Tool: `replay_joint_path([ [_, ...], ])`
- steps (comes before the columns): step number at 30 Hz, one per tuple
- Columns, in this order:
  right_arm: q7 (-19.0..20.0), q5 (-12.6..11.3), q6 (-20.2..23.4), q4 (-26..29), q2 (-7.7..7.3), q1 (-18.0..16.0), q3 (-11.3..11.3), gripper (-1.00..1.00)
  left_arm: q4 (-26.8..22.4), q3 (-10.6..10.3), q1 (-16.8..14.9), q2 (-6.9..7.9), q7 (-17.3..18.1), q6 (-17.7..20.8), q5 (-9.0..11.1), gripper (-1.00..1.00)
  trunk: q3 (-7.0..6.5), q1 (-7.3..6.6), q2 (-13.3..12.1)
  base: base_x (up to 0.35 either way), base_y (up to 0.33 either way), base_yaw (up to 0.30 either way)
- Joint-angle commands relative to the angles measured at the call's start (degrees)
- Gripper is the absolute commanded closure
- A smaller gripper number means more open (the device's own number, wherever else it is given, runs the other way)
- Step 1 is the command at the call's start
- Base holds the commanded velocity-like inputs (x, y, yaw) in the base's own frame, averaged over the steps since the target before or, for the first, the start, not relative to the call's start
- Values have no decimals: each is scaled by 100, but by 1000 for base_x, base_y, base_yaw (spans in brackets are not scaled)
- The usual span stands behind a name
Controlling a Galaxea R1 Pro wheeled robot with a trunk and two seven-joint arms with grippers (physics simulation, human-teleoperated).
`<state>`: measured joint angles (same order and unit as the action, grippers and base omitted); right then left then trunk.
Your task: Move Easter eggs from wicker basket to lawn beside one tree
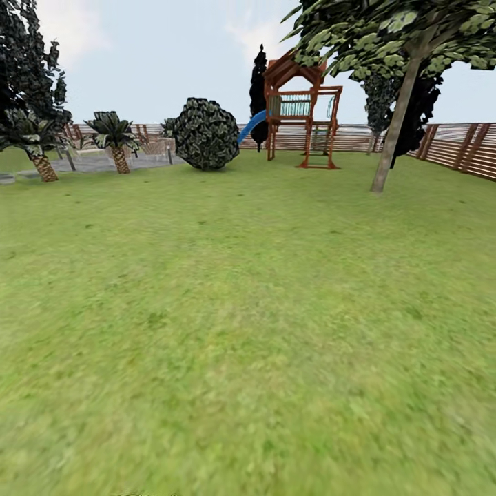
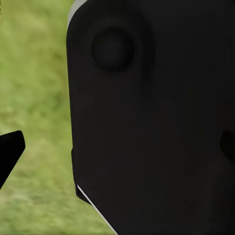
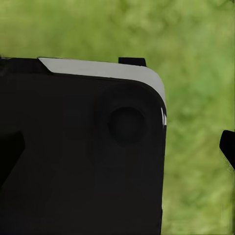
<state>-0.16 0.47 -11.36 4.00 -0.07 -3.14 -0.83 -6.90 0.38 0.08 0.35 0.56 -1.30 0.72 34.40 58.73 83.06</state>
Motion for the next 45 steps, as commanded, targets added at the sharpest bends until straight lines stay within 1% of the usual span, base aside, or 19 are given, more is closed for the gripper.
replay_joint_path([
  [1, -2, 47, -17, -4, -1, -3, -29, -100, -4, 4, 1, 0, 6, -11, 7, -100, -3, 0, 2, 0, 0, 229],
  [5, -2, 318, -24, -4, 6, -3, -128, -100, -4, 5, 1, 0, 6, -11, 7, -100, -28, 0, 2, 0, 0, 232],
  [8, -2, 410, -27, -1, 5, -3, -149, -100, -4, 5, 1, 0, 6, -11, 7, -100, -47, 0, 2, 0, 0, 240],
  [45, -10, 427, -42, 66, -2, -3, -145, -100, -8, 14, 1, 1, 3, -35, 16, -100, -271, 0, 2, 0, 0, 243],
])
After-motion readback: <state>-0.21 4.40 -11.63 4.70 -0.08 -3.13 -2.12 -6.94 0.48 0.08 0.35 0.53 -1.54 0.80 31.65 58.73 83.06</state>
